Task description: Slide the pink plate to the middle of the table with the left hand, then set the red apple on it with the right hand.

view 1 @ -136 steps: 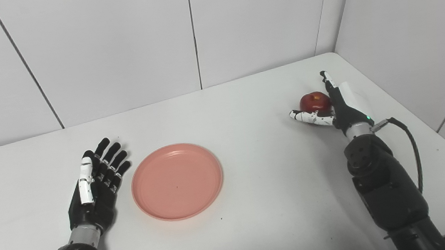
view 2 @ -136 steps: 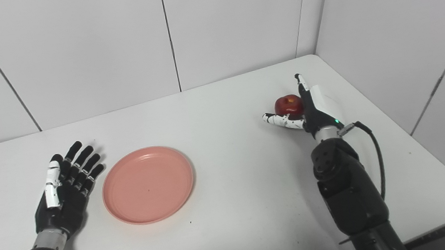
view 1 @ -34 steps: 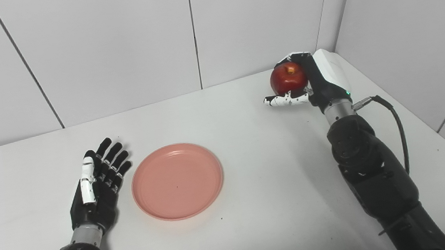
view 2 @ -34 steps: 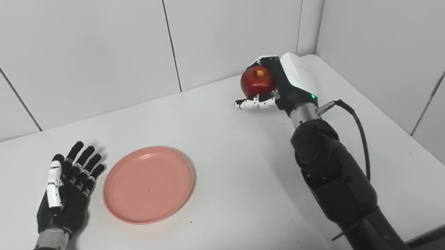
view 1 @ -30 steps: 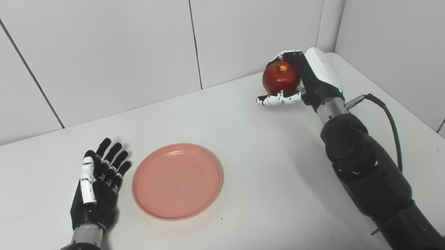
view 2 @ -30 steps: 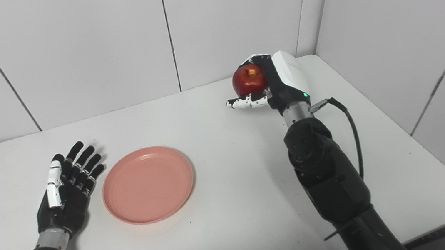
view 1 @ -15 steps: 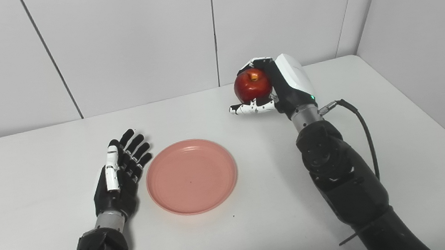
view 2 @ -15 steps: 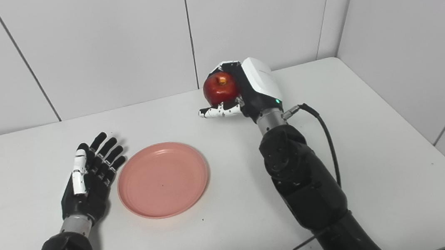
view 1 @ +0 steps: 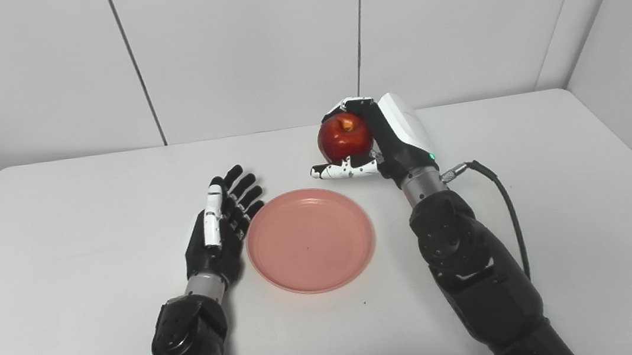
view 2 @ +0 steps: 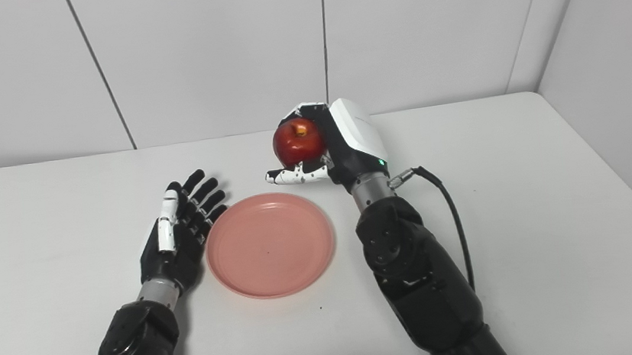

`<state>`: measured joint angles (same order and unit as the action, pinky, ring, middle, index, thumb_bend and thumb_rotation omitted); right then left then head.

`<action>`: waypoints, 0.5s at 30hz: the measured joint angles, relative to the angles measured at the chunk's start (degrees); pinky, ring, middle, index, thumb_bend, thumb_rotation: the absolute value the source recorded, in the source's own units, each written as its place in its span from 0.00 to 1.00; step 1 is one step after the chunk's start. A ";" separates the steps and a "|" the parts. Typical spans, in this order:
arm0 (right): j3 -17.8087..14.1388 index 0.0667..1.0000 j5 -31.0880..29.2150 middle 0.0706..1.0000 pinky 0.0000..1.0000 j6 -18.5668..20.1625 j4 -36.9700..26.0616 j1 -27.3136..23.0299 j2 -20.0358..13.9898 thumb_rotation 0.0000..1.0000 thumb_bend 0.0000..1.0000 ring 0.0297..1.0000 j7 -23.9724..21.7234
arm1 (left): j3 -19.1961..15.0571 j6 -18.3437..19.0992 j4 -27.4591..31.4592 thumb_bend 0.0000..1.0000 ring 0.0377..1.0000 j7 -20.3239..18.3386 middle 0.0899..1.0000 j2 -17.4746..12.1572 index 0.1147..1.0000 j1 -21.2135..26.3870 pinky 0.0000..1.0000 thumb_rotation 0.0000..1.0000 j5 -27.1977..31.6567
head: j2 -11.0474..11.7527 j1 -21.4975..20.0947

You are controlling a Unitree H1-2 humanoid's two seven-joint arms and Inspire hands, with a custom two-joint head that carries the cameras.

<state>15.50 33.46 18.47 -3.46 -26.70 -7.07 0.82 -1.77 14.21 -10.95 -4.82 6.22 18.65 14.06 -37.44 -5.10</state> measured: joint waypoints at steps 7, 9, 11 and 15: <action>2.01 0.45 0.64 0.42 0.29 -3.35 1.28 0.23 1.23 0.13 0.52 0.35 0.73 | 0.24 -0.04 0.01 0.37 0.85 0.97 0.85 1.27 0.84 0.00 0.85 1.00 -0.43 | -0.53 3.86; 2.31 0.45 1.07 0.43 0.31 -4.91 2.25 0.52 1.31 0.13 0.52 0.37 1.50 | 0.35 -0.04 0.05 0.37 0.85 1.32 0.85 1.41 0.84 0.00 0.85 1.00 -0.89 | -0.53 3.95; 2.40 0.45 1.04 0.44 0.32 -5.25 3.04 1.09 1.48 0.13 0.52 0.38 1.60 | 0.42 -0.04 0.15 0.37 0.86 1.88 0.86 1.74 0.84 0.00 0.85 1.00 -1.16 | -0.62 4.66; 2.68 0.45 1.02 0.45 0.32 -6.02 4.05 2.21 1.97 0.13 0.52 0.38 1.65 | 0.46 -0.04 0.21 0.37 0.86 2.23 0.86 2.11 0.85 -0.01 0.86 1.00 -1.97 | -0.79 5.10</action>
<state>18.19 34.48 12.45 0.59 -24.49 -5.10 2.47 -1.31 14.17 -10.74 -2.58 8.33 18.64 12.09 -38.23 0.00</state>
